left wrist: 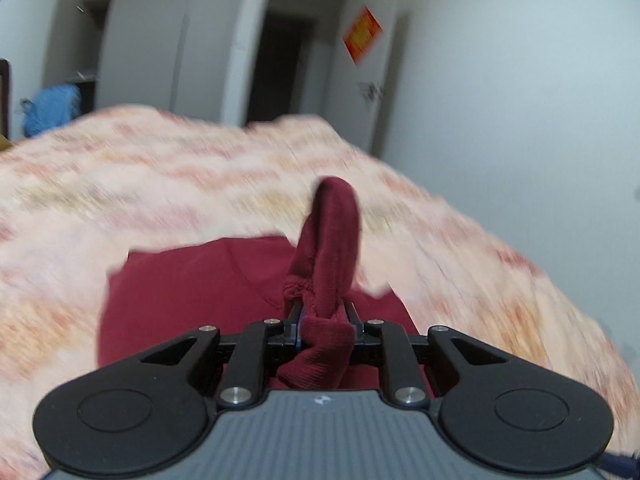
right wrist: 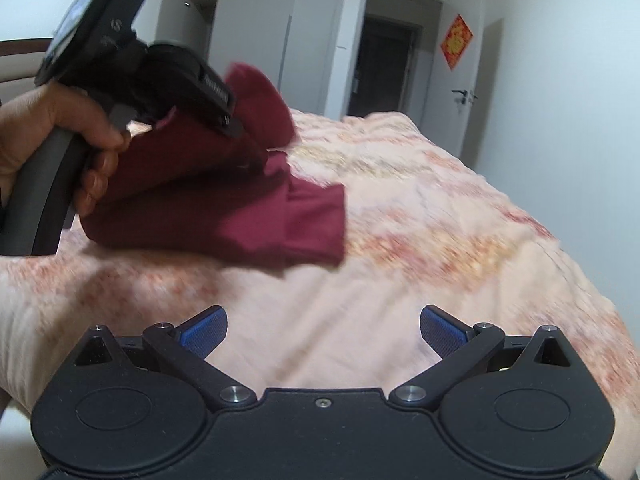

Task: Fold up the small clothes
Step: 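Lift the side edge with the left gripper and fold it across the sweater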

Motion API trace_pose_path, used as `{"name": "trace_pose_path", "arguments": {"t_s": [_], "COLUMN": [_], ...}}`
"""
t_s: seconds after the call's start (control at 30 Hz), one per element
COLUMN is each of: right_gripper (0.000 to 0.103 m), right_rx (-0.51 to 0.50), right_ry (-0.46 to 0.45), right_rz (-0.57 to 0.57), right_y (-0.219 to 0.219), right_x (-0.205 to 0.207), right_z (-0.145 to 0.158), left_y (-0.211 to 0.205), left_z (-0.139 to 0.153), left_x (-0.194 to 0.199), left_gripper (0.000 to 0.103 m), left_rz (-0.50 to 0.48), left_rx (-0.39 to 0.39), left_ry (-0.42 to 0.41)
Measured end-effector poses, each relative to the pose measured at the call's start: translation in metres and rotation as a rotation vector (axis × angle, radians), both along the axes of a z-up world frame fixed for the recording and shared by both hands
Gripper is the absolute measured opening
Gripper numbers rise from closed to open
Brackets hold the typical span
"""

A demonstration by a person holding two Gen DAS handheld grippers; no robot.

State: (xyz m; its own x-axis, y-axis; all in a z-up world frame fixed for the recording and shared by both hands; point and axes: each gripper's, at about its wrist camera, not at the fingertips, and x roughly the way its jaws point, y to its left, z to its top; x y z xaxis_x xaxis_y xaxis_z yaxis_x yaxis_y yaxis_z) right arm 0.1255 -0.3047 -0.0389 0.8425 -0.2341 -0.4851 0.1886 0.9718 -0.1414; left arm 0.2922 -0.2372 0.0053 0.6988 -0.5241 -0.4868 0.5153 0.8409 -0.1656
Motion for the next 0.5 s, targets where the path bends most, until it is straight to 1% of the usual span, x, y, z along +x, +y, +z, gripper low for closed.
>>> {"name": "trace_pose_path", "arguments": {"t_s": [0.07,0.17,0.27,0.37,0.47,0.5], "right_gripper": [0.103,0.103,0.103,0.103,0.103,0.103], "right_rx": [0.007,0.013,0.019,0.022,0.022,0.023], "right_ry": [0.008,0.025,0.038,0.032,0.021,0.02], "right_rz": [-0.019,-0.04,-0.045,-0.044,-0.043,-0.044], "right_y": [-0.005,-0.011,-0.014,-0.013,-0.013,-0.014], "right_x": [-0.006,-0.013,-0.016,-0.016,-0.017,-0.017], "right_z": [-0.002,-0.006,-0.008,-0.007,-0.004,-0.004], "left_y": [-0.006,-0.003,0.001,0.003,0.005,0.005], "left_z": [-0.009,-0.015,-0.014,-0.015,-0.013,-0.012], "left_x": [-0.003,-0.007,-0.005,-0.004,-0.005,-0.005], "left_gripper": [0.02,0.022,0.025,0.027,0.032,0.036], "left_rz": [-0.008,-0.007,-0.019,-0.023,-0.022,-0.026], "left_rx": [0.018,0.013,0.001,-0.009,-0.028,-0.034], "left_ry": [0.027,0.05,0.068,0.084,0.107,0.116]}}
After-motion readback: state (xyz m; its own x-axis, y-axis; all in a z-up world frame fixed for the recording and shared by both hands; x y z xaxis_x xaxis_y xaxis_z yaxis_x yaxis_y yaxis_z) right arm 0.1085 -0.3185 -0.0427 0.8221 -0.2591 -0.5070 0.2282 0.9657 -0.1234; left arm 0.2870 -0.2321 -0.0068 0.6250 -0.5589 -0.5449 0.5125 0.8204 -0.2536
